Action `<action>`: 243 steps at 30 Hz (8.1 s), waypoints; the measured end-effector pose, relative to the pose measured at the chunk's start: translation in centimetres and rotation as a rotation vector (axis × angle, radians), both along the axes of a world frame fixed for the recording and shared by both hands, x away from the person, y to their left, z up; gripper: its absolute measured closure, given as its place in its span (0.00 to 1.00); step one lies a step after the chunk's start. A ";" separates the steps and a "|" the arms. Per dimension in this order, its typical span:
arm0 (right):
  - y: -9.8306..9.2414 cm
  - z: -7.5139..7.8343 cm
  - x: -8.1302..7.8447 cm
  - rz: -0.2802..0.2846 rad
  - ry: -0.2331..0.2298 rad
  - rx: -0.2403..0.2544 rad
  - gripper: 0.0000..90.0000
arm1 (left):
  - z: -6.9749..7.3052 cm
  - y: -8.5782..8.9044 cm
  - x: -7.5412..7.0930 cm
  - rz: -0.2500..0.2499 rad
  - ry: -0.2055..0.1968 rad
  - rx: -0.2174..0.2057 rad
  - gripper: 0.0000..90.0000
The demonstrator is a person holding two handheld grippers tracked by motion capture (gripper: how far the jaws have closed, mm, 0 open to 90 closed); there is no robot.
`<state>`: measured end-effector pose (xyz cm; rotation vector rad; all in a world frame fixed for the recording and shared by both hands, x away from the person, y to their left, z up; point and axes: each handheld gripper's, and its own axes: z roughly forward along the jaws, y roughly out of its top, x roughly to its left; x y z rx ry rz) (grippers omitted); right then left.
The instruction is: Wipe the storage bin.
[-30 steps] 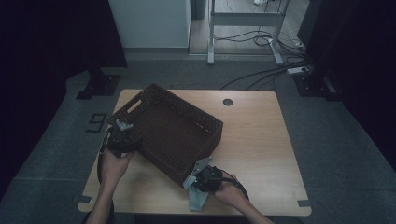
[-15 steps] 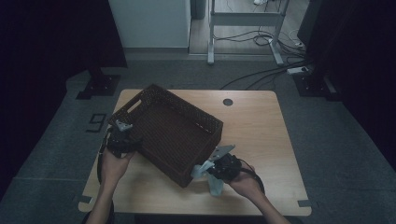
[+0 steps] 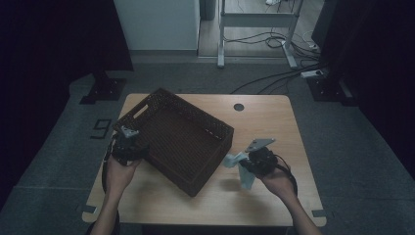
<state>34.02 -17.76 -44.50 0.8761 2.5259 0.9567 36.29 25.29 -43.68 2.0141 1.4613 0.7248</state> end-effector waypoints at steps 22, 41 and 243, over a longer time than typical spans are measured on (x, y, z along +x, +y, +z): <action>-8.5 -1.2 1.6 -0.279 -0.007 0.018 0.84 | 0.0 0.0 0.0 0.001 -0.004 -0.003 0.37; -10.8 -7.2 2.8 -0.374 0.099 -0.121 0.74 | 0.0 0.1 0.0 -0.005 -0.007 -0.001 0.37; -12.5 -6.5 2.4 -0.417 0.055 -0.053 0.24 | -0.7 3.8 0.4 -0.072 0.176 -0.030 0.63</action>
